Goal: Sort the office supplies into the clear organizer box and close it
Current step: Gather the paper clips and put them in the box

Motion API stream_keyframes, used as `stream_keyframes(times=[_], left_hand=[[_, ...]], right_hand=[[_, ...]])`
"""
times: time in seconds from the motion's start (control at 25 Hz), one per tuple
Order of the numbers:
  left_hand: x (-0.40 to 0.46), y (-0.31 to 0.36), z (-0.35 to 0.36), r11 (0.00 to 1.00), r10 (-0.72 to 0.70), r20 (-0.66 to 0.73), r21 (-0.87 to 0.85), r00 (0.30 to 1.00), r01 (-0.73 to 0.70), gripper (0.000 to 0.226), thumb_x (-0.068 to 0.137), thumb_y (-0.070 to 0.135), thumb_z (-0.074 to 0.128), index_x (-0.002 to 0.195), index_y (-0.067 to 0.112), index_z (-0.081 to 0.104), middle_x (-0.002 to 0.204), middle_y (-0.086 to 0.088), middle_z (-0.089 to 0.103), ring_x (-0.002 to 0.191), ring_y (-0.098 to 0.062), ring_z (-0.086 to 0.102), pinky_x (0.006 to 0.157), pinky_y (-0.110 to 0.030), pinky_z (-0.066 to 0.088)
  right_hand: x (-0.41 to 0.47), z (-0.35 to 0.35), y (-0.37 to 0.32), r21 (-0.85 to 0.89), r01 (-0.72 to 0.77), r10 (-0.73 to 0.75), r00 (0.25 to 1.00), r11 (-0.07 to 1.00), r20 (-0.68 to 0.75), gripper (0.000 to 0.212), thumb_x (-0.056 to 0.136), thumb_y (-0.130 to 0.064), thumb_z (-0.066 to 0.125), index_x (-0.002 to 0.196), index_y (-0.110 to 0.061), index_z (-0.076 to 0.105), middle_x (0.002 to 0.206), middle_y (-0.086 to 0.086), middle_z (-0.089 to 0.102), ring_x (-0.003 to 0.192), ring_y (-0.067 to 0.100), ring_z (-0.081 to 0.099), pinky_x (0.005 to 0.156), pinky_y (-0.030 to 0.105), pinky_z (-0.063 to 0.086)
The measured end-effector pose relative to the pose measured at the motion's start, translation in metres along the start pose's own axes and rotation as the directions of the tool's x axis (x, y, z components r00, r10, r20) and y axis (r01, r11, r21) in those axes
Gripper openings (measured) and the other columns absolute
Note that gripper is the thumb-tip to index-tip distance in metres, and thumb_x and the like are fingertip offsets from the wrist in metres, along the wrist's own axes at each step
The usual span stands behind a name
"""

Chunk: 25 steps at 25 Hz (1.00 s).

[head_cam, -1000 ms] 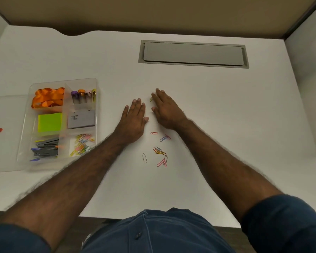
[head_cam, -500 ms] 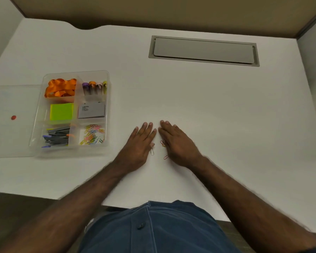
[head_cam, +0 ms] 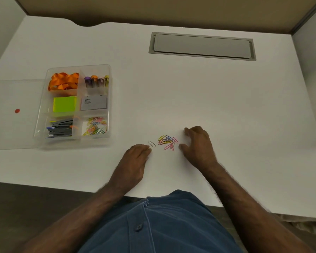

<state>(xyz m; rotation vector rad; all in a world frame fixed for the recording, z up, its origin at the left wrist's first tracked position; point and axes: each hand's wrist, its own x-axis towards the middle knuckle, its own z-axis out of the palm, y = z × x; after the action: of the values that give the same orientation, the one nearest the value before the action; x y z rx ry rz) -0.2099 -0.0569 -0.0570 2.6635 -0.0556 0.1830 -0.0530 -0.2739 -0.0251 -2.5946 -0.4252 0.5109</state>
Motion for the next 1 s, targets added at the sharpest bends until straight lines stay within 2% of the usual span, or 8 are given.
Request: stream_keyframes(times=[0.12, 0.28, 0.36, 0.44, 0.52, 0.6, 0.84, 1.0], left_hand=[[0.001, 0.004, 0.006, 0.997, 0.070, 0.040, 0.031, 0.997, -0.072, 0.041, 0.091, -0.003, 0.071, 0.132, -0.002, 0.066, 0.134, -0.018, 0.067, 0.127, -0.035, 0.063, 0.110, -0.045, 0.051], [0.019, 0.010, 0.005, 0.996, 0.083, 0.032, -0.026, 0.996, -0.083, 0.030, 0.096, 0.001, 0.065, 0.125, -0.003, 0.070, 0.123, -0.019, 0.070, 0.115, -0.035, 0.065, 0.105, -0.043, 0.053], [0.031, 0.005, -0.003, 0.999, 0.007, -0.027, -0.032, 1.000, -0.008, 0.022, 0.096, 0.005, 0.064, 0.117, 0.000, 0.072, 0.110, -0.014, 0.067, 0.103, -0.031, 0.061, 0.092, -0.043, 0.055], [0.041, -0.003, -0.010, 0.996, -0.073, -0.031, -0.045, 0.997, 0.071, 0.030, 0.095, 0.013, 0.069, 0.124, 0.004, 0.068, 0.113, -0.010, 0.061, 0.106, -0.026, 0.055, 0.092, -0.039, 0.053], [0.051, -0.010, -0.013, 0.991, -0.118, 0.082, -0.048, 0.990, 0.122, 0.051, 0.091, 0.024, 0.075, 0.137, 0.006, 0.061, 0.122, -0.009, 0.056, 0.113, -0.025, 0.051, 0.098, -0.036, 0.049], [0.061, -0.012, -0.014, 0.987, -0.134, 0.205, -0.065, 0.970, 0.150, 0.061, 0.089, 0.035, 0.077, 0.141, 0.009, 0.058, 0.123, -0.006, 0.054, 0.116, -0.024, 0.047, 0.099, -0.036, 0.047], [0.056, -0.006, -0.018, 0.978, -0.131, 0.284, -0.119, 0.950, 0.170, 0.062, 0.082, 0.044, 0.079, 0.135, 0.021, 0.058, 0.117, 0.003, 0.050, 0.110, -0.015, 0.044, 0.092, -0.030, 0.045], [0.049, 0.002, -0.015, 0.962, -0.210, 0.298, -0.107, 0.931, 0.251, 0.049, 0.086, 0.034, 0.081, 0.129, 0.018, 0.062, 0.118, 0.000, 0.057, 0.110, -0.017, 0.051, 0.092, -0.029, 0.045]], right_hand=[[-0.005, 0.015, -0.019, 0.032, 0.057, -0.058, 0.998, 0.998, 0.033, 0.037, 0.089, -0.017, 0.073, 0.125, -0.009, 0.069, 0.116, 0.009, 0.057, 0.105, 0.029, 0.059, 0.088, 0.033, 0.048], [-0.005, 0.031, -0.052, 0.111, 0.127, -0.138, 0.985, 0.986, 0.101, 0.024, 0.089, -0.007, 0.065, 0.111, -0.011, 0.073, 0.105, 0.008, 0.058, 0.093, 0.030, 0.063, 0.082, 0.038, 0.054], [0.002, 0.025, -0.056, 0.111, 0.130, -0.141, 0.986, 0.985, 0.091, 0.035, 0.086, -0.006, 0.067, 0.121, -0.011, 0.071, 0.114, 0.008, 0.060, 0.101, 0.030, 0.065, 0.088, 0.040, 0.055], [0.010, 0.014, -0.055, 0.030, 0.185, -0.188, 0.975, 0.982, 0.119, 0.059, 0.085, -0.010, 0.073, 0.143, -0.013, 0.059, 0.132, 0.006, 0.056, 0.118, 0.027, 0.059, 0.099, 0.038, 0.052], [0.015, 0.005, -0.058, -0.081, 0.270, -0.247, 0.944, 0.959, 0.216, 0.075, 0.081, -0.020, 0.082, 0.149, -0.013, 0.050, 0.141, 0.007, 0.049, 0.127, 0.028, 0.049, 0.102, 0.041, 0.051], [0.018, 0.003, -0.065, -0.162, 0.325, -0.266, 0.914, 0.932, 0.306, 0.080, 0.074, -0.030, 0.089, 0.142, -0.013, 0.052, 0.137, 0.007, 0.048, 0.125, 0.029, 0.045, 0.095, 0.048, 0.054], [0.015, 0.013, -0.069, -0.115, 0.371, -0.320, 0.893, 0.922, 0.316, 0.044, 0.077, -0.027, 0.088, 0.117, -0.018, 0.070, 0.113, 0.002, 0.053, 0.102, 0.023, 0.057, 0.084, 0.044, 0.055], [0.010, 0.023, -0.069, -0.122, 0.338, -0.294, 0.913, 0.933, 0.284, 0.024, 0.083, -0.017, 0.079, 0.107, -0.018, 0.077, 0.103, 0.002, 0.059, 0.088, 0.025, 0.064, 0.077, 0.043, 0.058]])
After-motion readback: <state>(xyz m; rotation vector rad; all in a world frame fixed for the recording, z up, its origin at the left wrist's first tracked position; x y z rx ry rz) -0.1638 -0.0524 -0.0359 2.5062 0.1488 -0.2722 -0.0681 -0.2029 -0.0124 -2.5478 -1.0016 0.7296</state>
